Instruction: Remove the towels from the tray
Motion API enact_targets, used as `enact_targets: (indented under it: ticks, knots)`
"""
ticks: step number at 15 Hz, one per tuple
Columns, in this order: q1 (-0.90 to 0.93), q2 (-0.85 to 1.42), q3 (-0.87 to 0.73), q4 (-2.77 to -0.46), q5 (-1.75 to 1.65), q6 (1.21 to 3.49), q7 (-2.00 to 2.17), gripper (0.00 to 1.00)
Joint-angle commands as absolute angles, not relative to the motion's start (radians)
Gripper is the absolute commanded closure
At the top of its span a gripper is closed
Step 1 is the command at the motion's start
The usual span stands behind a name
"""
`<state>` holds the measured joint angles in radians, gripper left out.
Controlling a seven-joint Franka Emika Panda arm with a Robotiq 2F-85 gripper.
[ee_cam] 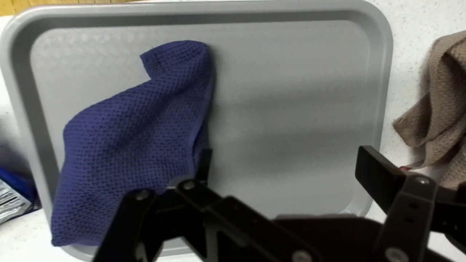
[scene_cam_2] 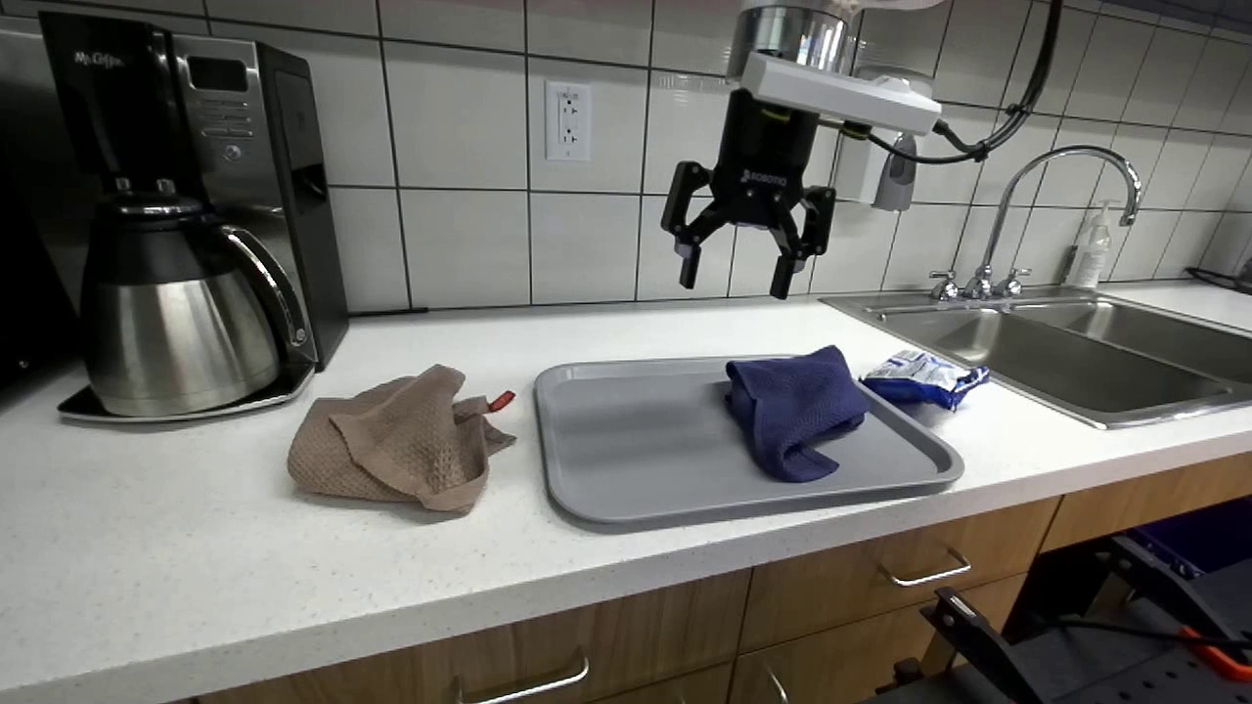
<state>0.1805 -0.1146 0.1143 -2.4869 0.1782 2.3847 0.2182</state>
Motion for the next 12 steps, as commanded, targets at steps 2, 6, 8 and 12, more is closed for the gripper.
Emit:
enact_targets:
  ticks: [2, 6, 8, 12]
  knots:
    - [0.125, -0.181, 0.070, -2.556, 0.192, 2.386, 0.111, 0.00]
    - [0.085, -0.176, 0.030, -2.572, 0.176, 2.387, 0.059, 0.00]
    - [0.070, -0.172, 0.014, -2.580, 0.173, 2.389, 0.034, 0.00]
    - [0.045, -0.159, -0.009, -2.592, 0.162, 2.397, -0.005, 0.00]
